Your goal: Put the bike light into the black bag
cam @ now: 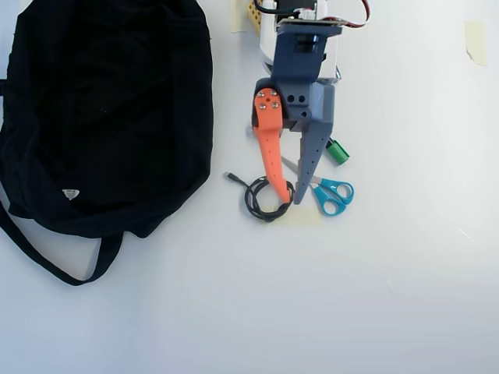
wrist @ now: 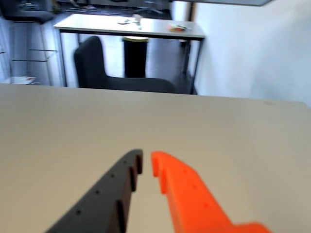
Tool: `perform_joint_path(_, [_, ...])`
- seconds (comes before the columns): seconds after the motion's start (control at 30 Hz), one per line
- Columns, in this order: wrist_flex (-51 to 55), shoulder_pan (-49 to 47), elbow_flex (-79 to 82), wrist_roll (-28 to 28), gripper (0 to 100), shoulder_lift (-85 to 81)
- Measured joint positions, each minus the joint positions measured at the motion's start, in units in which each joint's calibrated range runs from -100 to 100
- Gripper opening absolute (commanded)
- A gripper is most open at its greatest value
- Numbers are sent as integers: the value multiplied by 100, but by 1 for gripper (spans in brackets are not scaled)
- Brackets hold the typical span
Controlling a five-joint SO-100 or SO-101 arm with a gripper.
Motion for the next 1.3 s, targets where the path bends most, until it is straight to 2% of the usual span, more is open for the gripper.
perform_joint_path(0.1, [52, -7, 55, 117, 2, 0])
perform_joint_path(0.23, [498, 22, 118, 679, 2, -8])
perform_joint_path(0.5, [2568, 37, 126, 967, 2, -540])
perform_joint_path(0.67, [3967, 73, 126, 1348, 2, -706])
perform_joint_path(0.9, [5882, 338, 118, 1470, 2, -847])
perform_joint_path(1.0, [6569, 287, 118, 1739, 2, -847])
perform_joint_path(1.3, [7488, 360, 118, 2325, 2, -847])
